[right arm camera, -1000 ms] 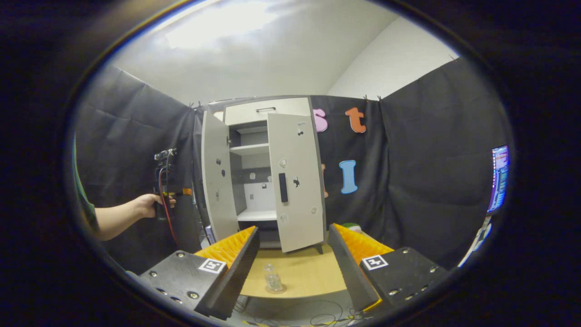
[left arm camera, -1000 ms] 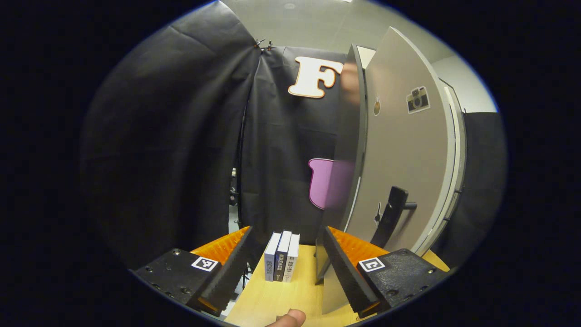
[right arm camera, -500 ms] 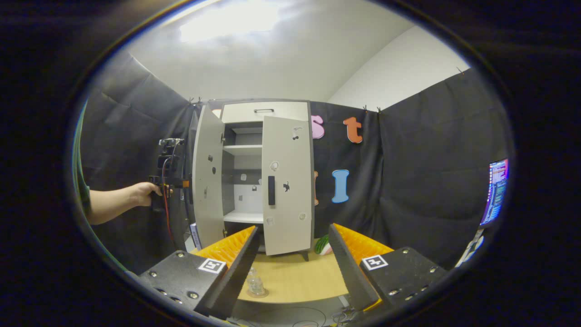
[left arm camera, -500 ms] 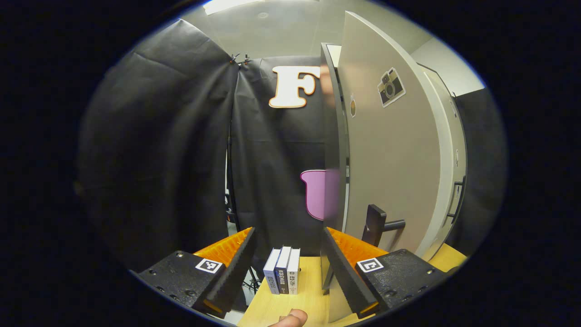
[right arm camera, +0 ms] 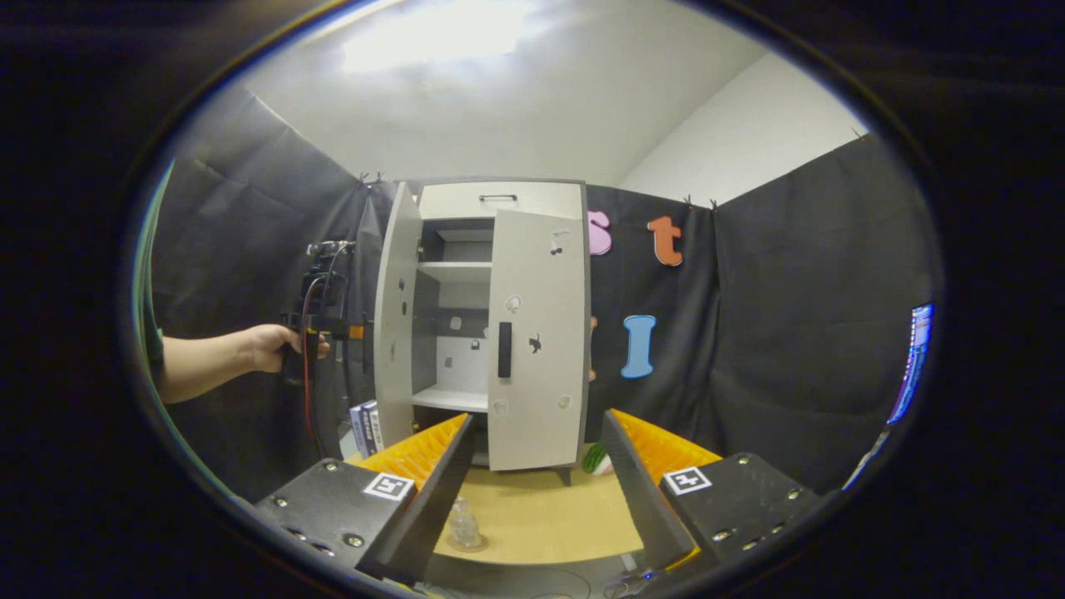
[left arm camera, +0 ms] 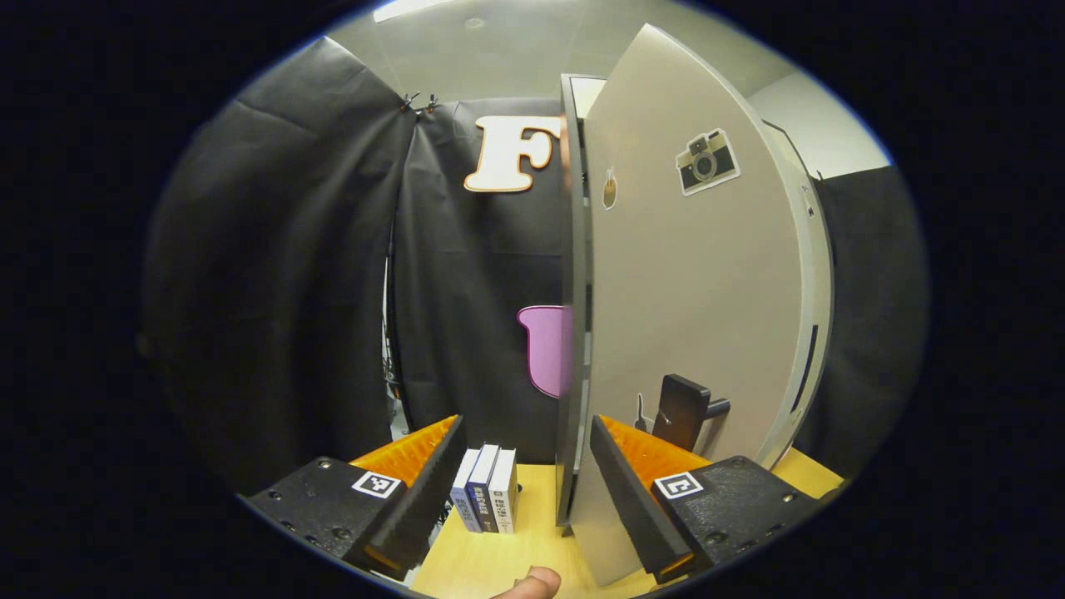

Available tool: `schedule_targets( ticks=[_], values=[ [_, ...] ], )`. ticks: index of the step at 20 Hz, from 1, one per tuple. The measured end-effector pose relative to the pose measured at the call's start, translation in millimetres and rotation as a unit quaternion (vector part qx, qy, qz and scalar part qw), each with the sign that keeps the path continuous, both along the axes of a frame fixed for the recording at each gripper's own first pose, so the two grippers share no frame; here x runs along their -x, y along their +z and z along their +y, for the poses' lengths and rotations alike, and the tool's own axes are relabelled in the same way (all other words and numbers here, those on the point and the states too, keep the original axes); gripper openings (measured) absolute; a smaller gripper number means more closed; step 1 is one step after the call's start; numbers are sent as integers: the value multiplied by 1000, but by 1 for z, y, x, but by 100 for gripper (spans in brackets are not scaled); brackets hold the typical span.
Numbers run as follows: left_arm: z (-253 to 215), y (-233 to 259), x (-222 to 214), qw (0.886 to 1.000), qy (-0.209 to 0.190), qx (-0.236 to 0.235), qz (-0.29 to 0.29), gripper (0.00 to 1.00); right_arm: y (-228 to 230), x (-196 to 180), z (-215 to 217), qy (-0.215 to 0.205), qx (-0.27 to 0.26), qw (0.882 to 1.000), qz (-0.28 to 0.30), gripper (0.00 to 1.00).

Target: Grasp the bottle in the cabinet with the left hand and place it on the coaster, then close the right door with the right hand and the left door with the left hand.

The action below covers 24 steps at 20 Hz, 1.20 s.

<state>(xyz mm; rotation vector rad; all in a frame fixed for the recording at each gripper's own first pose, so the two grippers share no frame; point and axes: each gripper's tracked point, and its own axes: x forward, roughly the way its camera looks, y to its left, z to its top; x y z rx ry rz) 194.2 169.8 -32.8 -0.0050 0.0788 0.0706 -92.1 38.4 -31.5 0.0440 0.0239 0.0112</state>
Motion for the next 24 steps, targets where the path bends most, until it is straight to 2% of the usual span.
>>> schedule_targets(
  ticks=[1,2,3,4,5,6,7,8,9,10,11,13,14,15,16,21,22,23,24],
  values=[
    [-4,1,0,1000,0,-2,-2,91,0,-1,0,-1,-1,1000,-1,93],
    [-9,2,-1,1000,-1,-3,-5,91,0,-3,-2,-3,-2,1000,-1,93],
    [-13,1,-2,1000,0,0,-5,95,-1,-4,-5,-8,-3,1000,-1,93],
    [-16,1,-1,1000,0,3,-7,95,-4,-5,-7,-11,-2,1000,3,89],
    [-21,2,-2,1000,-2,4,-7,95,-7,-5,-10,-16,0,1000,6,93],
    [-25,2,-4,1000,-4,6,-9,91,-10,-5,-14,-22,1,1000,9,89],
    [-29,2,-5,1000,-4,7,-9,90,-11,-5,-16,-26,1,1000,12,93],
    [-34,1,-6,1000,-6,8,-10,95,-12,-6,-19,-30,2,999,13,89],
    [-39,1,-7,1000,-8,8,-11,91,-12,-6,-21,-34,1,999,13,93],
    [-43,1,-8,1000,-10,8,-12,91,-13,-8,-23,-37,1,999,13,89],
    [-47,2,-9,1000,-10,9,-13,95,-12,-8,-25,-40,2,999,11,93],
    [-56,0,-12,1000,-12,10,-12,95,-11,-11,-28,-43,4,999,11,93],
    [-60,2,-14,1000,-15,10,-14,95,-12,-13,-30,-45,7,999,12,93],
    [-65,1,-16,1000,-19,9,-15,91,-13,-14,-32,-48,8,999,12,89],
    [-70,2,-19,1000,-24,10,-15,95,-14,-16,-34,-49,9,999,13,93],
    [-111,0,-28,997,-66,50,-9,95,-16,-22,-46,-59,8,998,17,93],
    [-117,2,-31,997,-67,46,-10,91,-17,-24,-51,-64,7,998,18,93],
    [-124,3,-34,997,-72,36,-12,92,-18,-27,-54,-68,7,998,18,93],
    [-129,6,-37,997,-75,25,-17,96,-18,-30,-57,-70,6,997,17,93]
  ],
)
